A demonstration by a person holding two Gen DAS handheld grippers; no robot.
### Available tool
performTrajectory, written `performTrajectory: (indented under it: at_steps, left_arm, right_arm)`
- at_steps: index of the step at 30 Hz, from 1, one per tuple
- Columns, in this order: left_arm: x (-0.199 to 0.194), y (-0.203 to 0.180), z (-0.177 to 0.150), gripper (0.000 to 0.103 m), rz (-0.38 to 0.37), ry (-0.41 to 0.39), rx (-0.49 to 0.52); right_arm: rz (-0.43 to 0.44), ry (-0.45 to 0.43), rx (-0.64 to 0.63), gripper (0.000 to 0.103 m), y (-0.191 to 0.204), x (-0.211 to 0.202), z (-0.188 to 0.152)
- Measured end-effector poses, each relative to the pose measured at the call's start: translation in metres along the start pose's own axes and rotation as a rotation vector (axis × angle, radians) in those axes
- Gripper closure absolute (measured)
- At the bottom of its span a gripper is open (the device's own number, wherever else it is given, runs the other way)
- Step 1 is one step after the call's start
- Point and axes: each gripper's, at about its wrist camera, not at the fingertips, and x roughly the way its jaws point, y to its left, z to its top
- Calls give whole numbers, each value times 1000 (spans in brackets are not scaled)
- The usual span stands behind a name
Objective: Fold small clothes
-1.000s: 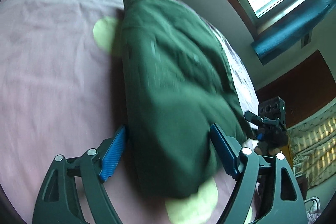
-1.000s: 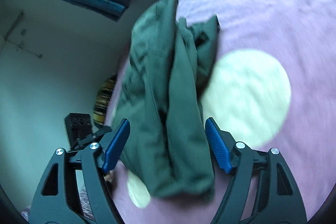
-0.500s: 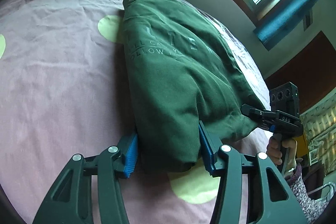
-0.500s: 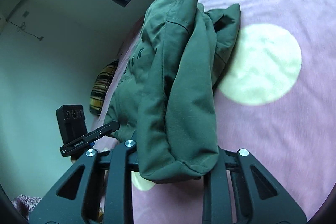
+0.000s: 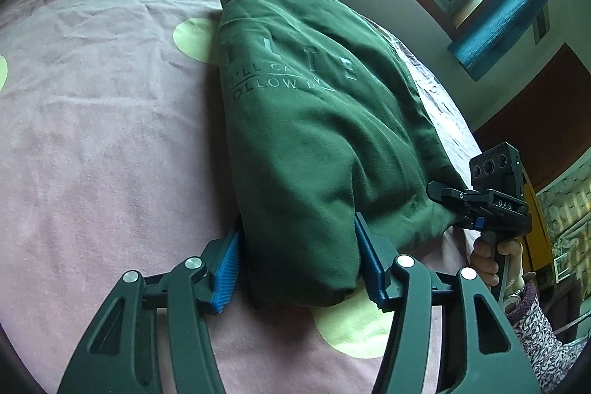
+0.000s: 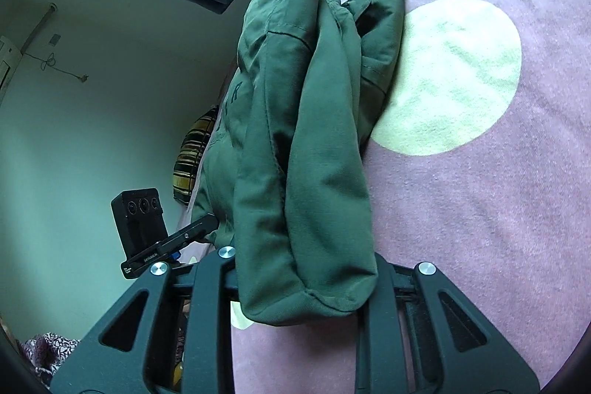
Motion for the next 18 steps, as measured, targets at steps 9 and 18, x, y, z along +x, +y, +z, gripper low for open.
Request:
performTrajectory:
  at_steps: [9,18]
  left_arm:
    - [4,4,0,40,-7,-8,-1]
    - [5,2,-1,38,4,-28,17]
  right_arm:
    - [1,-5,-4,81,2,-2,-2]
    - [2,-7,-8,81,1,-3,0]
